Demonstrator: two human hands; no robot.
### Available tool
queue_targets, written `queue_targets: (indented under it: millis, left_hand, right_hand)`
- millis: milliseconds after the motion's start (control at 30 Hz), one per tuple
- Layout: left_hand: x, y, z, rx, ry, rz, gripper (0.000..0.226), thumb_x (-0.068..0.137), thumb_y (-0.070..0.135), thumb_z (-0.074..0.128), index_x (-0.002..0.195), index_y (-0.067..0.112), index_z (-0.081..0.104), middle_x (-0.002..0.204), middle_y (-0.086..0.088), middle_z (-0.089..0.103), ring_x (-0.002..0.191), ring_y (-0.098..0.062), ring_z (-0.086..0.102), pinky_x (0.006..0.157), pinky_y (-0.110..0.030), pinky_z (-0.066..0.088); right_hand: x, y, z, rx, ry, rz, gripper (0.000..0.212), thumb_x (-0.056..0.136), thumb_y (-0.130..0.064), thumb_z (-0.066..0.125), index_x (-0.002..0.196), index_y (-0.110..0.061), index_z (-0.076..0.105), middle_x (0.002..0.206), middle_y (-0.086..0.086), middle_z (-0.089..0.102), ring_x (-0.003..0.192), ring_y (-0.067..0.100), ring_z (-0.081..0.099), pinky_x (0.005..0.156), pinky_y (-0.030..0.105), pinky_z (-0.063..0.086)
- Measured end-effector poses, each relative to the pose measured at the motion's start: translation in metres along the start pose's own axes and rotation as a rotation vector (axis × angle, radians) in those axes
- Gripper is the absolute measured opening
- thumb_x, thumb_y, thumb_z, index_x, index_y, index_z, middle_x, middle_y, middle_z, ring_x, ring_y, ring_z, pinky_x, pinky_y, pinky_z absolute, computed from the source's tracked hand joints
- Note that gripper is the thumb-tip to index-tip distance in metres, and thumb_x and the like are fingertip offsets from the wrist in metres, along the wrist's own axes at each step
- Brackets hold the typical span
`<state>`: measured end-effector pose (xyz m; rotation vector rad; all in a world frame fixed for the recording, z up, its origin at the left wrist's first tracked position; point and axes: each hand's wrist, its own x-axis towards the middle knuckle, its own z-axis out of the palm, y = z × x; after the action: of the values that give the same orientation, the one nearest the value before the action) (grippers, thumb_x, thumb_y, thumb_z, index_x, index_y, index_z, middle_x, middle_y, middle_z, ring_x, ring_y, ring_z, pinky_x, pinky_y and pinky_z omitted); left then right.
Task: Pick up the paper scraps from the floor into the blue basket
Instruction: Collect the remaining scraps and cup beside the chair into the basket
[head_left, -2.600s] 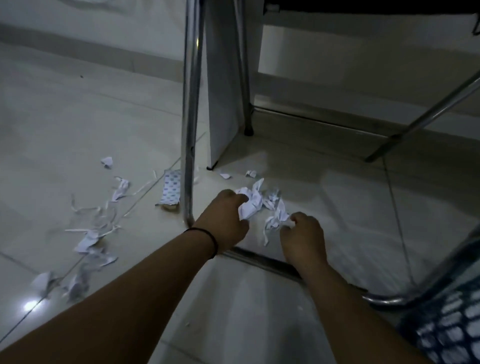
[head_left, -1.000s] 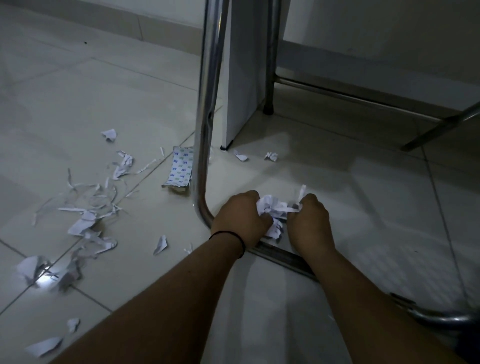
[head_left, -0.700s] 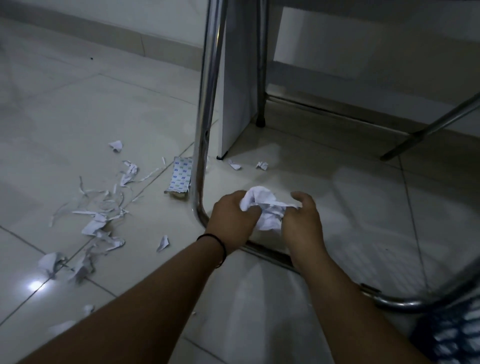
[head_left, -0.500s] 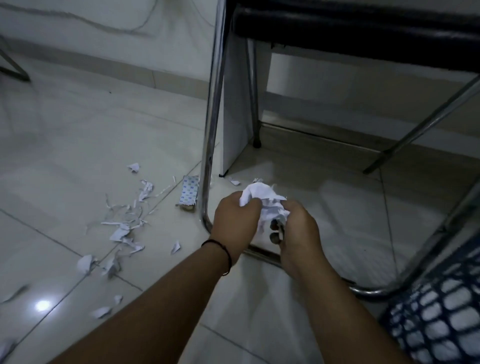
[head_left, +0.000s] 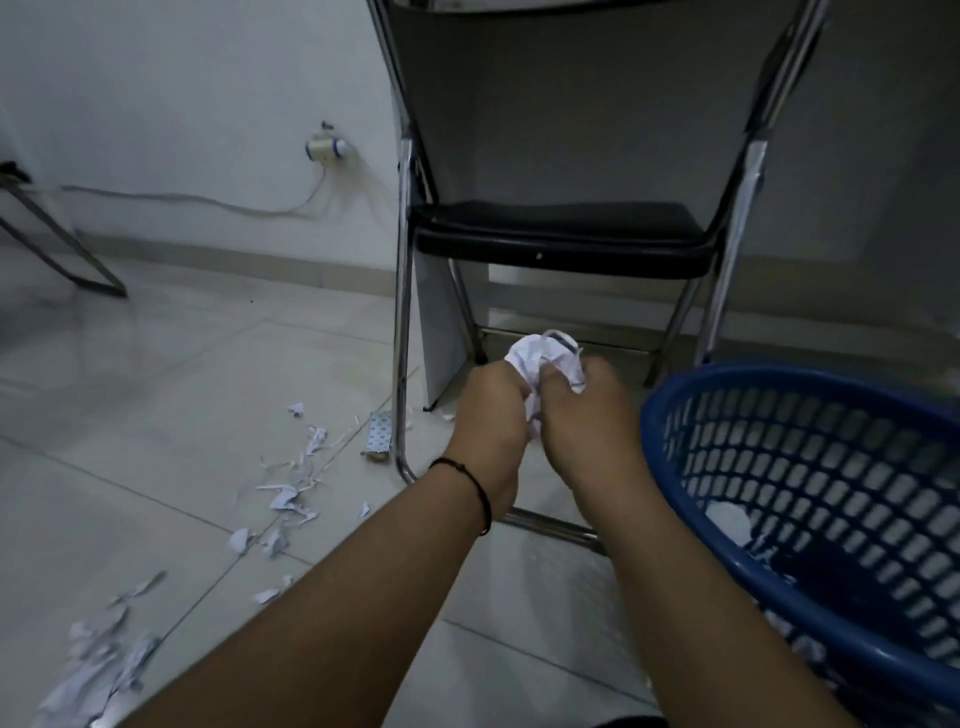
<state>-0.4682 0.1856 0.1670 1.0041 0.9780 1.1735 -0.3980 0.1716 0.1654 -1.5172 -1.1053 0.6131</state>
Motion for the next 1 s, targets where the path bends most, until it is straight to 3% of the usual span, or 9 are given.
queue_targets:
  millis: [67,200,300,400,533,633,733,867,1000]
  left_hand:
    - [-0.016,0.01,0.022,-0.003,-0.047,-0.003,0.034,0.08,0.0,0.037,0.1,0.004,0.064,0.078,-0.012,0.06,0.043,-0.013,0.052,0.044,-0.014,0.039]
    - [-0.038,0.015,0.058,0.114,-0.178,0.013,0.04,0.06,0.011,0.05,0.097,-0.002,0.057,0.096,-0.024,0.06,0.079,-0.03,0.058,0.072,-0.045,0.049]
    - [-0.049,0.004,0.087,0.327,-0.288,0.117,0.02,0.078,0.011,0.06,0.096,0.017,0.057,0.106,-0.013,0.064,0.09,-0.027,0.063,0.081,-0.041,0.053]
    - [-0.052,-0.011,0.113,0.551,-0.359,0.232,0.025,0.084,0.021,0.064,0.109,0.014,0.062,0.109,-0.007,0.067,0.095,-0.023,0.065,0.086,-0.039,0.055]
    - [-0.046,-0.025,0.131,0.887,-0.497,0.245,0.023,0.093,0.024,0.05,0.092,0.006,0.063,0.09,-0.021,0.064,0.077,-0.03,0.059,0.075,-0.041,0.051]
    - [-0.041,-0.03,0.131,0.915,-0.496,0.261,0.02,0.092,0.014,0.046,0.093,0.016,0.066,0.088,-0.011,0.059,0.075,-0.023,0.054,0.074,-0.041,0.05]
    - [-0.037,-0.032,0.122,0.893,-0.457,0.285,0.03,0.092,0.016,0.048,0.118,0.017,0.063,0.102,0.0,0.062,0.085,-0.02,0.06,0.07,-0.024,0.049]
    - [-0.033,-0.022,0.107,0.81,-0.367,0.375,0.024,0.09,0.023,0.054,0.111,0.02,0.066,0.103,0.007,0.066,0.086,-0.006,0.058,0.067,-0.009,0.041]
    - [-0.034,-0.004,0.069,0.83,-0.281,0.451,0.018,0.09,0.022,0.055,0.104,0.02,0.066,0.089,0.01,0.062,0.082,-0.004,0.058,0.065,-0.008,0.04]
  right_hand:
    - [-0.008,-0.006,-0.032,0.028,0.036,-0.002,0.023,0.093,-0.031,0.047,0.107,-0.013,0.055,0.096,0.006,0.063,0.08,0.02,0.06,0.067,0.031,0.048]
    - [-0.015,-0.007,-0.097,0.139,0.107,0.11,0.024,0.09,-0.032,0.054,0.111,-0.021,0.053,0.095,0.002,0.064,0.079,0.019,0.065,0.06,0.032,0.051]
    - [-0.02,-0.001,-0.149,0.143,0.164,0.163,0.028,0.091,-0.03,0.054,0.117,-0.021,0.052,0.099,0.003,0.064,0.077,0.02,0.066,0.052,0.026,0.05]
    - [-0.02,0.008,-0.188,0.03,0.197,0.207,0.028,0.093,-0.028,0.052,0.119,-0.017,0.051,0.102,0.006,0.061,0.076,0.021,0.063,0.051,0.026,0.049]
    - [-0.021,0.017,-0.214,-0.096,0.152,0.328,0.037,0.092,-0.033,0.051,0.12,-0.01,0.053,0.106,0.015,0.062,0.087,0.033,0.062,0.077,0.044,0.055]
    - [-0.021,0.021,-0.22,-0.24,0.069,0.391,0.04,0.09,-0.04,0.047,0.113,-0.009,0.057,0.1,0.013,0.064,0.084,0.03,0.06,0.075,0.039,0.053]
    - [-0.021,0.02,-0.218,-0.473,-0.032,0.401,0.036,0.092,-0.035,0.047,0.112,-0.006,0.056,0.123,0.015,0.056,0.092,0.03,0.055,0.084,0.037,0.045]
    - [-0.017,0.02,-0.214,-0.802,-0.102,0.365,0.044,0.094,-0.016,0.046,0.137,-0.009,0.043,0.142,0.012,0.044,0.113,0.03,0.051,0.085,0.031,0.041]
    - [-0.018,0.014,-0.199,-0.899,-0.025,0.263,0.024,0.095,-0.017,0.046,0.096,-0.002,0.064,0.089,0.014,0.064,0.069,0.025,0.054,0.054,0.03,0.042]
